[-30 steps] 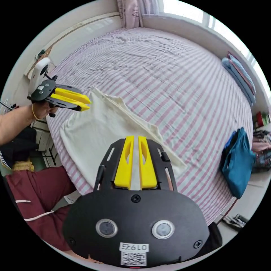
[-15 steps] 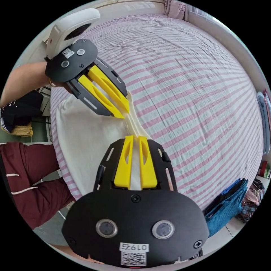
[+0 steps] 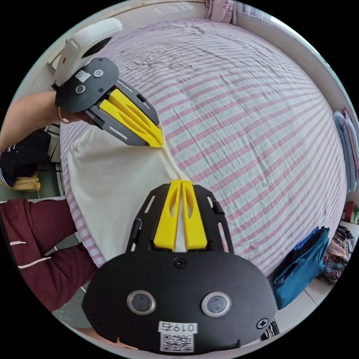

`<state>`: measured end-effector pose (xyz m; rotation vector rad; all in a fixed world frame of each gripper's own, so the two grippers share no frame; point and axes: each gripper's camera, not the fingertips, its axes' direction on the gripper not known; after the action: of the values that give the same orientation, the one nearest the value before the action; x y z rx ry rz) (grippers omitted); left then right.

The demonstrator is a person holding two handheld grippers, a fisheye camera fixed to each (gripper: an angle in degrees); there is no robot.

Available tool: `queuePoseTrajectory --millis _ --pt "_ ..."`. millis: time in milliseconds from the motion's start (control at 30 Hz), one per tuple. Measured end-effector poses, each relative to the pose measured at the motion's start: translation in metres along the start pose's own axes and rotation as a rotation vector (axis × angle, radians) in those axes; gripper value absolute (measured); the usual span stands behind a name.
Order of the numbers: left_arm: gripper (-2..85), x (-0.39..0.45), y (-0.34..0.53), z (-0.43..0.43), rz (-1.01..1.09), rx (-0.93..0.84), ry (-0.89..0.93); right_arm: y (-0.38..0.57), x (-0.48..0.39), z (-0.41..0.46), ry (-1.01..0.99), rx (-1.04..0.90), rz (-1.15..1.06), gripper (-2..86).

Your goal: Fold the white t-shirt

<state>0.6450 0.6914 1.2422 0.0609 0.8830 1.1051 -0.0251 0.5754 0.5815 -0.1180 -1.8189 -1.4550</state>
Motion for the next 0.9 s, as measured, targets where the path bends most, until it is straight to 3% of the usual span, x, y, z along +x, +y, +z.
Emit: queuePoseTrajectory --millis 300,600,767,900 --pt "1.3 -0.004 -0.010 -0.006 -0.003 -0.031 0.041 0.000 0.016 -0.033 -0.064 0.073 0.103 7.5" --pt "0.8 -0.025 0.046 -0.053 -0.169 0.167 0.081 0.044 0.037 -0.040 -0.022 -0.042 0.120 7.5" --pt "0.8 -0.029 0.087 -0.054 -0.207 0.128 0.059 0.040 0.034 -0.034 -0.003 -0.085 0.067 6.7" --pt "0.9 -0.027 0.096 -0.043 -0.194 0.078 0.046 0.038 0.030 -0.028 -0.003 -0.112 0.035 1.3"
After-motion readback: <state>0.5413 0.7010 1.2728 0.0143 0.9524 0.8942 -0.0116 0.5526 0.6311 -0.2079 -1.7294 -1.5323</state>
